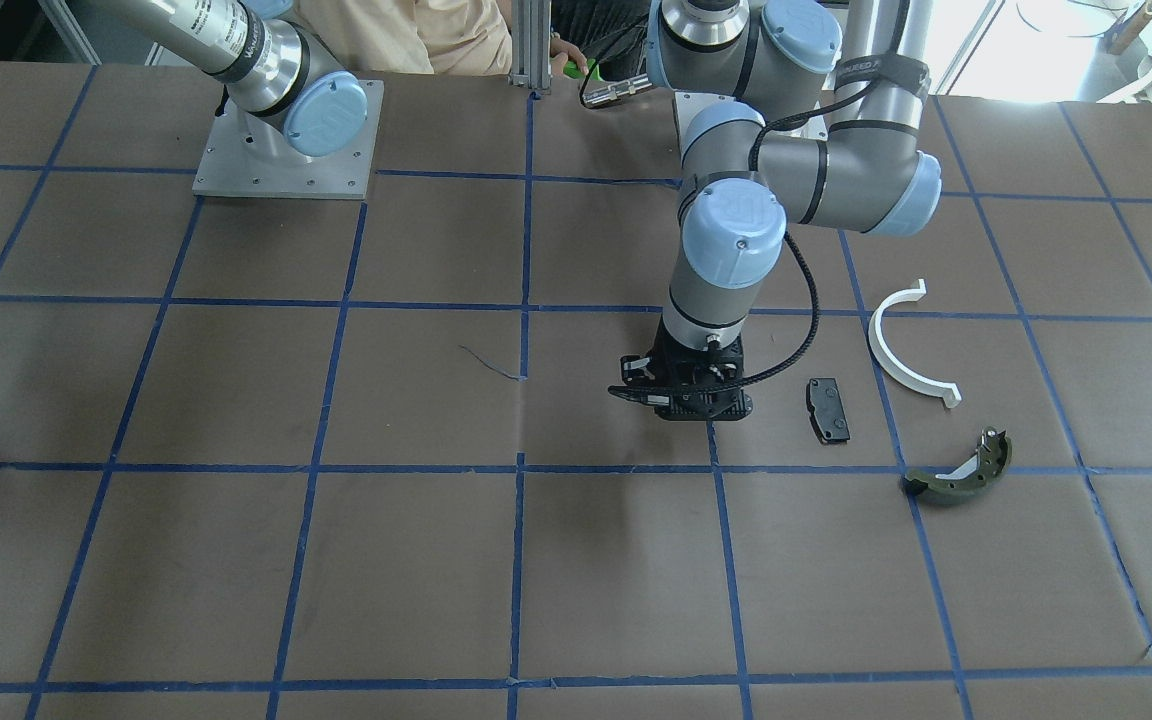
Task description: Place bearing gear from tray to pile
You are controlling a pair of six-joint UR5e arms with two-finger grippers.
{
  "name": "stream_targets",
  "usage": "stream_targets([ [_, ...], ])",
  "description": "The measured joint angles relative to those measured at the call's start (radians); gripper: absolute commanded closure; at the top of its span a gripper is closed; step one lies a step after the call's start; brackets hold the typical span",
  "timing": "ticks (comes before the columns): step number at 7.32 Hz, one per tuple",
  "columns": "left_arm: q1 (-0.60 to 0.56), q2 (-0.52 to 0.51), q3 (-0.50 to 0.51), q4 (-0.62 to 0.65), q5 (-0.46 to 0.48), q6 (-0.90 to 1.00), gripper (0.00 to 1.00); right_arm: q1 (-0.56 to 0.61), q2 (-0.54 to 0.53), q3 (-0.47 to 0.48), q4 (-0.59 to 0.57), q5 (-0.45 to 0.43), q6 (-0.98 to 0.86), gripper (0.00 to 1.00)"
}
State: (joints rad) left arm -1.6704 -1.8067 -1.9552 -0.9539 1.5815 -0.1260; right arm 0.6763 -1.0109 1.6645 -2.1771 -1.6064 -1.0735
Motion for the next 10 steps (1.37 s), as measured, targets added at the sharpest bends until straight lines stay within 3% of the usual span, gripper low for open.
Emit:
stream_targets([
  [3,0.239,0.065,-0.004,-0.137,0.048,0.253,1.00,0.000,-0.001,-0.001,-0.001,0.013,-0.001,0.86],
  [5,0.396,0.061,-0.030,-0.126,0.102,0.501,1.00,0.003,-0.013,-0.003,0.000,0.013,-0.002,0.89],
  [8,0.464,0.052,-0.149,0.030,0.111,0.586,1.00,0.086,-0.141,0.007,0.088,0.010,0.083,0.90],
  [10,0.475,0.047,-0.211,0.141,0.107,0.643,1.00,0.278,-0.296,0.080,0.179,0.010,0.353,0.90],
])
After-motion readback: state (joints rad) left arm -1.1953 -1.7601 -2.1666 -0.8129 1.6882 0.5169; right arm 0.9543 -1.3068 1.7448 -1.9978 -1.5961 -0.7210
